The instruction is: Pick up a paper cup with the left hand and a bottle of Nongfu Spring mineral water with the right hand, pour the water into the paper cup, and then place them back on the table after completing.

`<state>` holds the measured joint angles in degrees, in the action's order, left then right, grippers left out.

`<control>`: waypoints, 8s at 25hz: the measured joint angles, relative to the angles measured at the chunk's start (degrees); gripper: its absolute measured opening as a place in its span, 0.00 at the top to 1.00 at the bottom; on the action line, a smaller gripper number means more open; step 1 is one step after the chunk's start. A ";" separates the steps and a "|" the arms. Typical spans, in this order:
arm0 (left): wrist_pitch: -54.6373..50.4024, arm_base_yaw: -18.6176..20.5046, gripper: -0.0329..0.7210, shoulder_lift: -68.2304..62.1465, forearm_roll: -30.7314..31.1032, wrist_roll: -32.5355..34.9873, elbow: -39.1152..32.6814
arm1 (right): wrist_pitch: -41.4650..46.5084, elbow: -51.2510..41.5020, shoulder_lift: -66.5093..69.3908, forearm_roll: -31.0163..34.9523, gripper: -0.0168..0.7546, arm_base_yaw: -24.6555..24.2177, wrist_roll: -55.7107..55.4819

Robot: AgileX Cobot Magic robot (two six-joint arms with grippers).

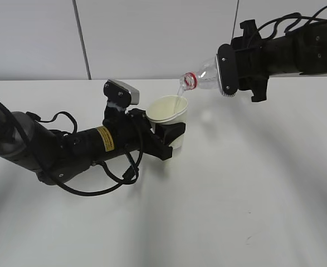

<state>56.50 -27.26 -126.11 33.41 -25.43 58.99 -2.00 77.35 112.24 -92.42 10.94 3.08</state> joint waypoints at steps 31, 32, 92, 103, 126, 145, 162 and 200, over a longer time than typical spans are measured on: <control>-0.04 0.00 0.44 0.00 0.00 0.00 0.00 | 0.74 0.00 -0.05 -0.71 0.39 1.07 0.00; -0.09 0.00 0.44 0.00 0.00 0.00 0.00 | 0.86 0.00 -0.05 -0.71 0.39 1.07 0.00; -0.46 0.00 0.44 0.00 -0.27 0.00 0.00 | 0.61 0.00 -0.05 -1.12 0.39 1.07 -31.61; -0.46 0.16 0.44 0.00 -0.34 0.00 0.00 | 0.49 0.00 -0.05 -1.12 0.39 1.07 -50.17; -3.42 2.09 0.44 0.43 0.05 0.00 0.00 | -7.70 0.00 -0.05 -0.70 0.39 -3.53 -71.51; -4.48 11.66 0.44 0.43 1.44 0.00 0.00 | -13.11 0.00 -0.05 -0.59 0.39 -5.61 -71.51; -6.26 16.46 0.45 0.38 2.68 1.33 0.00 | -13.38 0.00 -0.05 -0.59 0.39 -5.74 -71.51; -1.73 16.52 0.22 -3.13 -4.68 4.56 0.00 | -13.38 0.00 -0.05 -0.59 0.39 -5.74 -71.51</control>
<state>54.77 -10.74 -129.24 28.73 -20.87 58.99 -15.38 77.35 112.18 -93.01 5.20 -68.43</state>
